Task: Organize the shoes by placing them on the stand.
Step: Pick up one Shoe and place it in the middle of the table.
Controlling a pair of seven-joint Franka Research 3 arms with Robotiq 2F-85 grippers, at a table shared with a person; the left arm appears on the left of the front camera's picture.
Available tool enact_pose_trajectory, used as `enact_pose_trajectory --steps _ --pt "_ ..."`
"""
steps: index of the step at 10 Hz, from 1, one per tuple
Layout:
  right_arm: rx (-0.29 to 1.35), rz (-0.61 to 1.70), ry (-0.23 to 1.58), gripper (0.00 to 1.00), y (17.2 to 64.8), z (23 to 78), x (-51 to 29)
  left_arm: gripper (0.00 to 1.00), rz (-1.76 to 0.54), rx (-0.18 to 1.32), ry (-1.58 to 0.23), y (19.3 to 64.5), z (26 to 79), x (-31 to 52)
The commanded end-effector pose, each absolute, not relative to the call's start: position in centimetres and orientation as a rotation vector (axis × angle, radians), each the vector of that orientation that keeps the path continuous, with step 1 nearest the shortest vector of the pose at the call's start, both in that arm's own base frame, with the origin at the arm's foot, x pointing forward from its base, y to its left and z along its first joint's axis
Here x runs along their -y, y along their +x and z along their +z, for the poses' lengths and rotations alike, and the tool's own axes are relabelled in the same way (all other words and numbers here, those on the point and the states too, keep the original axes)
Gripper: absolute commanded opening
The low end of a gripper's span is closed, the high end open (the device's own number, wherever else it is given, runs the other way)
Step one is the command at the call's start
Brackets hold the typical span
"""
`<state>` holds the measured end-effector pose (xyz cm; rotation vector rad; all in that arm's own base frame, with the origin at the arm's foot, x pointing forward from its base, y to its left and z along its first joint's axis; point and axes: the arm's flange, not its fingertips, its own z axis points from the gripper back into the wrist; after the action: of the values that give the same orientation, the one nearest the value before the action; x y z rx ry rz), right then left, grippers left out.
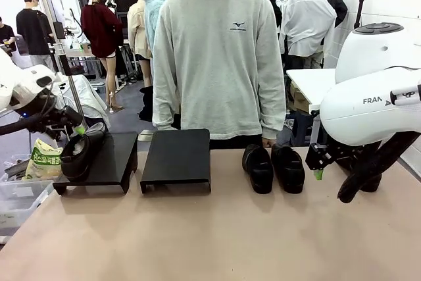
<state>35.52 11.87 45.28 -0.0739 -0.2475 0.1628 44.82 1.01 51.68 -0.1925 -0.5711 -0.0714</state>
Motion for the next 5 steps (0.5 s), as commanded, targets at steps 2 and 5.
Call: enact_pose_trajectory --steps 2,5 --pt "0.246 0.149 -0.069 1.0 35.5 45.2 -12.0 1.0 -0.15 0.575 -0.323 38.7 53.9 0.3" --pt "0.246 0.149 -0.069 1.0 35.5 45.2 -12.0 1.0 -0.157 0.425 -0.36 36.1 52.3 6.4"
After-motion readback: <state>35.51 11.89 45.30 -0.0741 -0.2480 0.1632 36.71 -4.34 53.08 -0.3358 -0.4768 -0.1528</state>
